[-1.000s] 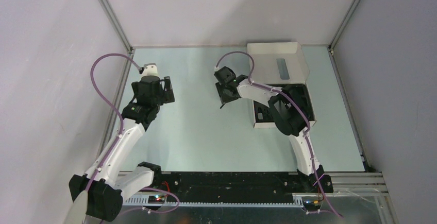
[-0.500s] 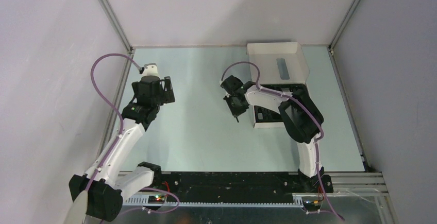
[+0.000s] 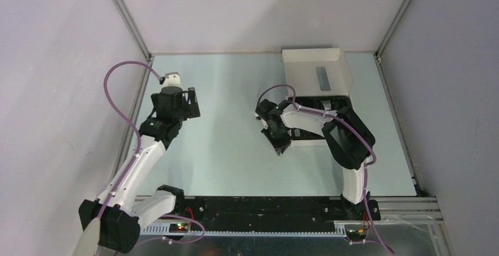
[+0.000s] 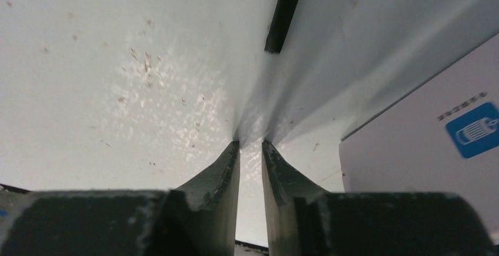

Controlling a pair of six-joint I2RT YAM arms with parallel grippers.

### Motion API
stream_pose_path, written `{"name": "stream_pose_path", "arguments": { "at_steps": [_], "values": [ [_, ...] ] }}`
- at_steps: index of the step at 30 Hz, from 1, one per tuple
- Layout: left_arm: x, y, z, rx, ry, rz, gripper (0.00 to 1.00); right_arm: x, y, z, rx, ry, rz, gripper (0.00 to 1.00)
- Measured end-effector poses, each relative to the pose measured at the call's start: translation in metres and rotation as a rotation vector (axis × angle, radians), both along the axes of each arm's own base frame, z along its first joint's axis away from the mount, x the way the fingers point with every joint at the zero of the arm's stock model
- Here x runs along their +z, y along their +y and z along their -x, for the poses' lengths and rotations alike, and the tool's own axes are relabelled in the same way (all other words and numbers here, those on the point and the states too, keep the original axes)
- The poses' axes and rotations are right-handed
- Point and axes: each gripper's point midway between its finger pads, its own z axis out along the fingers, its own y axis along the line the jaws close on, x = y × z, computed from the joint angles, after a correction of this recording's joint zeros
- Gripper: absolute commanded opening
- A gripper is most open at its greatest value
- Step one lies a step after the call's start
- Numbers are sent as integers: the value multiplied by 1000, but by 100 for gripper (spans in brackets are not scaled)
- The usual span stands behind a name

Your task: Sort the hair-cutting tools

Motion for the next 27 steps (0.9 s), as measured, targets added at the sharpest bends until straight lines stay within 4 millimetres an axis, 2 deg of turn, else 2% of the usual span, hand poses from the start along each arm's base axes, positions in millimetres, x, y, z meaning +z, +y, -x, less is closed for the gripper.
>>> {"name": "stream_pose_path", "arguments": {
  "at_steps": [5, 8, 11, 16, 22, 27],
  "values": [
    [0, 0, 0, -2, 0, 1, 97, 1, -5, 9, -13, 32, 6, 43],
    [0, -1, 0, -3, 0, 2, 97, 4, -3, 5, -31, 23, -2, 46],
    [0, -1, 0, -3, 0, 2, 97, 10, 1, -7, -48, -7, -20, 49],
    [0, 0, 0, -2, 0, 2, 97, 21, 19, -46, -78, -90, -59, 49],
    [0, 0, 0, -2, 0, 2, 98, 4, 26, -74, -104, -100, -36, 48],
    [0, 0, 0, -2, 0, 2, 97, 4, 33, -87, -108, -118, -34, 45]
  ]
}}
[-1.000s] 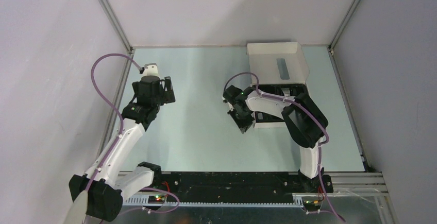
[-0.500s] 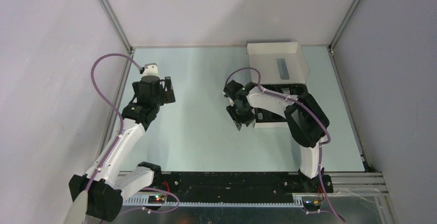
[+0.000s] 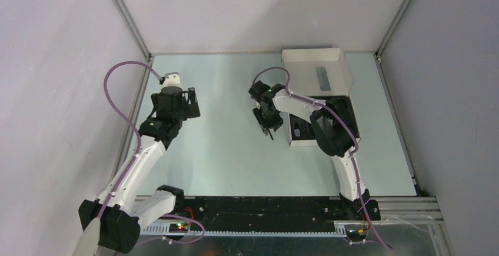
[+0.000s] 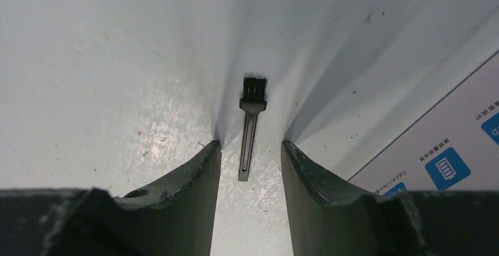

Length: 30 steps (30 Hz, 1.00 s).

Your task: Sort the hair-cutting tools

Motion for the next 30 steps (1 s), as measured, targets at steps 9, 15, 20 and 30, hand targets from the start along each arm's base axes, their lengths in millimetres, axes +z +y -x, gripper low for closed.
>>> {"name": "stream_pose_path", "arguments": {
  "at_steps": [9, 15, 20, 30],
  "values": [
    [0, 0, 0, 0, 0, 0, 97, -2, 5, -5, 3, 19, 30, 36],
    [0, 0, 0, 0, 0, 0, 97, -2, 8, 0, 14, 33, 38, 20],
    [0, 0, 0, 0, 0, 0, 97, -4, 3, 14, 30, 54, 56, 9],
    [0, 0, 0, 0, 0, 0, 97, -7, -30, 97, 105, 198, 114, 0]
  ]
}}
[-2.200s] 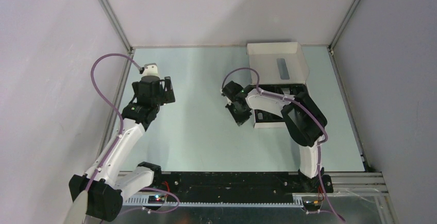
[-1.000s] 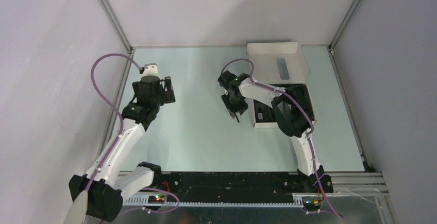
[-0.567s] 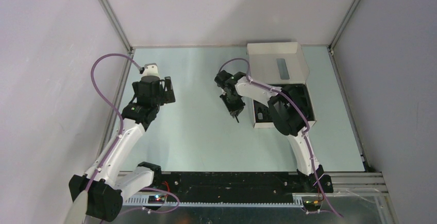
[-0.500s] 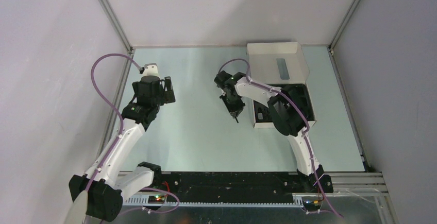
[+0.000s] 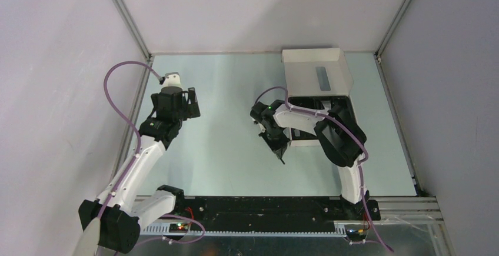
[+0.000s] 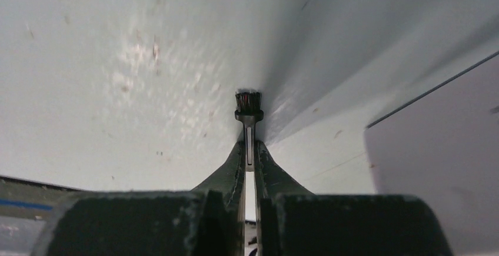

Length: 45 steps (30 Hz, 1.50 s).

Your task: Sort the hair-cutting tools

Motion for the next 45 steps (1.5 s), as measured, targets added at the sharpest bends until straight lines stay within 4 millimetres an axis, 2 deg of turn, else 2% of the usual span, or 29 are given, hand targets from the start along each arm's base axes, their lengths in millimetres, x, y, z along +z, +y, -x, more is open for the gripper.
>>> {"name": "stream_pose_path", "arguments": {
  "at_steps": [4, 7, 16, 29, 34, 38, 45],
  "values": [
    [0, 0, 0, 0, 0, 0, 97, 0, -8, 27, 34, 54, 24, 0],
    [0, 0, 0, 0, 0, 0, 97, 1, -10, 32, 42, 63, 29, 0],
    [0, 0, 0, 0, 0, 0, 97, 6, -9, 29, 43, 30, 15, 0],
    [0, 0, 0, 0, 0, 0, 98, 31, -2, 18, 34, -57, -54, 0],
    [0, 0, 0, 0, 0, 0, 97, 55, 0, 9, 1, -120, -123, 0],
    [0, 0, 0, 0, 0, 0, 97, 79, -6, -8, -62, -184, -187, 0],
    [0, 0, 0, 0, 0, 0, 97, 111, -35, -39, -207, -274, -249, 0]
  ]
}}
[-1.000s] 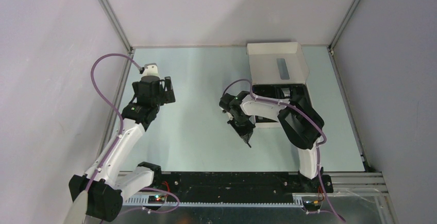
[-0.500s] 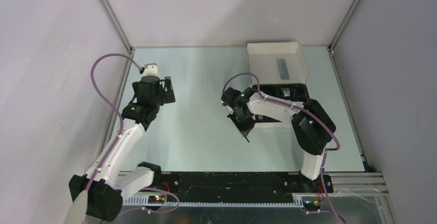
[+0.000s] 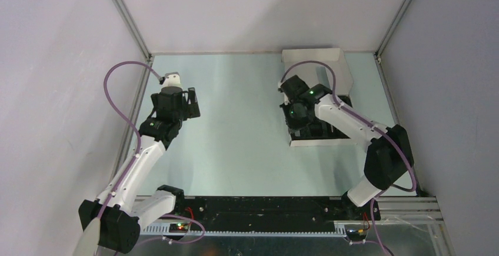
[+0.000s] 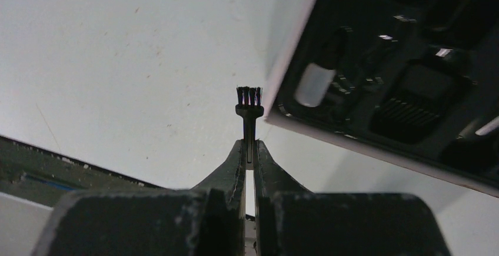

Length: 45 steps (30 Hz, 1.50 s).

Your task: Sort the hair-cutting tools

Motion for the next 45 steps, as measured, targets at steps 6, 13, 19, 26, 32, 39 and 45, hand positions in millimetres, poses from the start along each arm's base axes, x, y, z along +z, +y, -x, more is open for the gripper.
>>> {"name": "stream_pose_path", "arguments": {
  "at_steps": [6, 13, 19, 26, 32, 39, 45],
  "values": [
    [0, 0, 0, 0, 0, 0, 97, 1, -37, -26, -133, -15, 17, 0],
    [0, 0, 0, 0, 0, 0, 97, -11, -58, -42, -231, -15, 37, 0],
    [0, 0, 0, 0, 0, 0, 97, -33, -59, -45, -248, 23, 64, 0],
    [0, 0, 0, 0, 0, 0, 97, -51, -65, -43, -266, 42, 93, 0],
    [0, 0, 0, 0, 0, 0, 97, -52, -68, -45, -275, 33, 103, 0],
    [0, 0, 0, 0, 0, 0, 98, -55, -72, -45, -292, 32, 112, 0],
    [0, 0, 0, 0, 0, 0, 97, -57, -72, -44, -291, 36, 106, 0]
  ]
}}
